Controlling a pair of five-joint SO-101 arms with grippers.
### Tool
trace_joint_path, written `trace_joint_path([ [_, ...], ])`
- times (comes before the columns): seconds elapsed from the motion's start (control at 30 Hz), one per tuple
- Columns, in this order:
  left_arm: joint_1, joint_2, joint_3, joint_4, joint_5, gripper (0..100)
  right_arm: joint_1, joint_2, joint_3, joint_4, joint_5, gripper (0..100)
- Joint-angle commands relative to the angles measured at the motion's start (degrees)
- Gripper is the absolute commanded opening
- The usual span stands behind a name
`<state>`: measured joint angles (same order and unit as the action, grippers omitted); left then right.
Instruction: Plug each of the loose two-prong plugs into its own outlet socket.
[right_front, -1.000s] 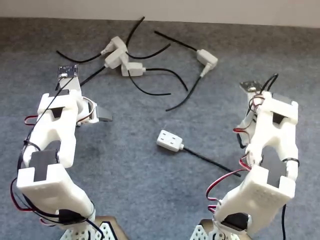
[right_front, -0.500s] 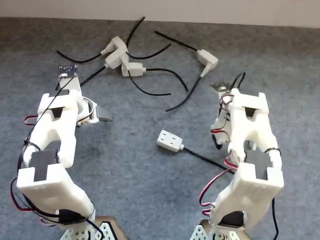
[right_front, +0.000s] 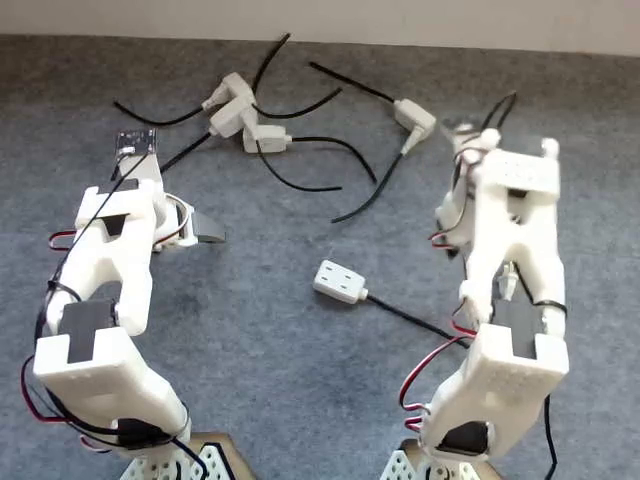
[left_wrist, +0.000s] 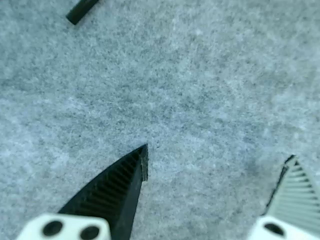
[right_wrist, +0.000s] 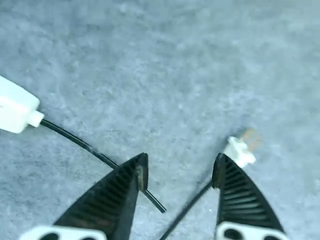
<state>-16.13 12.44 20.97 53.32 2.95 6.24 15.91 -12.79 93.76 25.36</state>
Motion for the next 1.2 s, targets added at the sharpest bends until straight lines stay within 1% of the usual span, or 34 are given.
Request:
trace_joint_path([
  [0.0, 0.8, -2.6, -0.6, -0.6, -0.1, 40, 4.3, -1.0, -5.9, 3.9, -0.7, 20.9],
  [0.1, 0.8, -2.6, -0.5, -0.6, -0.1, 40, 7.3, -0.9, -2.7, 3.9, -0.4, 20.9],
  [0.17, 0.8, -2.6, -0.5, -0.6, -0.1, 40, 8.2, -0.9, 0.7, 1.5, -0.4, 20.9],
  [0.37, 0.8, -2.6, -0.3, -0.6, -0.1, 40, 8.0, -0.9, 12.2, -9.1, -0.4, 20.9],
  [0.57, 0.8, -2.6, -0.3, -0.6, -0.1, 40, 9.5, -0.9, 16.7, -14.4, -0.6, 20.9],
  [0.8, 0.8, -2.6, -0.3, -0.6, -0.1, 40, 10.8, -1.5, 16.7, -14.3, -0.7, 20.9],
  [1.17, 0.8, -2.6, -0.5, -0.6, -0.1, 40, 9.2, -2.9, 14.6, -13.1, -0.8, 20.9],
])
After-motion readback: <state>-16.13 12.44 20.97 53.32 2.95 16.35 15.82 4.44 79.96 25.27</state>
